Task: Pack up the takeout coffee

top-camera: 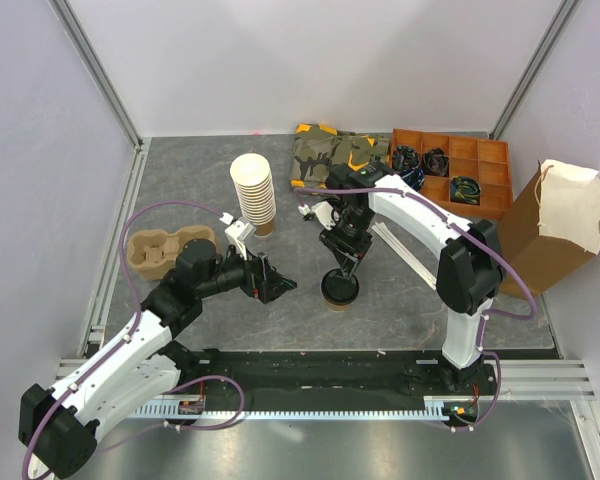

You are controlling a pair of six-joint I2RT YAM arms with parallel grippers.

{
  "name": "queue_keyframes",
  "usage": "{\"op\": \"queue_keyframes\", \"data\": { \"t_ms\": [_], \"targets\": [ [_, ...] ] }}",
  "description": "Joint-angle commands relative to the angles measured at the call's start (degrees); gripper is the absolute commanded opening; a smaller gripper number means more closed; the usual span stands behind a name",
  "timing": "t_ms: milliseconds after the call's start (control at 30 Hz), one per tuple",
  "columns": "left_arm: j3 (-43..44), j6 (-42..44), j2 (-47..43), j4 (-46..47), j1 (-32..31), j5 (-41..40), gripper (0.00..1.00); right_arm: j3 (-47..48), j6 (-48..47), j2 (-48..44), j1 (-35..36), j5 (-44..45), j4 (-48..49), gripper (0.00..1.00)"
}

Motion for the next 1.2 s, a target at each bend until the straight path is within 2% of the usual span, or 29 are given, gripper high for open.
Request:
{"op": "queue_keyframes", "data": {
  "t_ms": [0, 100, 333, 467, 567, 667, 700, 733, 800, 967, 1167],
  "targets": [
    [0.08, -1.68, -0.81, 2.16, 0.26, 0.95, 0.99, 3.44, 0.24, 0.06, 0.11, -0.73, -5.98, 0.44],
    [0.43, -1.07, -1.34, 2.16, 0.17, 1.73, 0.99, 4.76, 0.15, -1.16, 0.02, -0.47, -5.98, 0.49],
    [1.75, 5.25, -3.01, 0.94, 0.17, 8.49, 0.99, 4.33, -0.9, -7.49, -3.31, -2.12, -5.98, 0.68],
    [4.03, 14.63, -2.92, -1.08, -0.36, 10.35, 0.96, 1.78, -2.31, -11.01, -8.84, -9.75, -5.63, 0.66],
    [5.87, 22.45, -1.79, -2.58, -3.16, 8.95, 0.9, -3.83, -2.32, -15.04, -11.31, -17.92, -0.73, 0.58],
    [7.11, 30.71, -0.73, -3.9, -7.98, 6.32, 0.8, -10.78, -0.48, -17.33, -11.49, -25.21, 6.3, 0.42],
    [6.94, 32.58, -0.72, -3.81, -9.31, 4.83, 0.77, -13.58, 0.75, -17.43, -11.49, -26.21, 8.24, 0.28],
    [6.76, 35.47, -0.72, -3.55, -10.72, 3.68, 0.71, -14.65, 2.94, -17.43, -11.49, -27.44, 11.56, 0.22],
    [6.58, 37.68, -0.11, -3.02, -14.41, 1.49, 0.65, -17.28, 4.53, -16.99, -11.49, -29.81, 14.48, 0.13],
    [6.41, 39.01, 3.93, 0.23, -16.09, 0.86, 0.55, -21.51, 10.24, -16.38, -11.4, -33.16, 22.92, 0.08],
    [6.58, 40.33, 8.67, 2.17, -16.09, 0.59, 0.52, -26.7, 11.4, -14.97, -10.88, -33.16, 27.42, 0.05]
  ]
}}
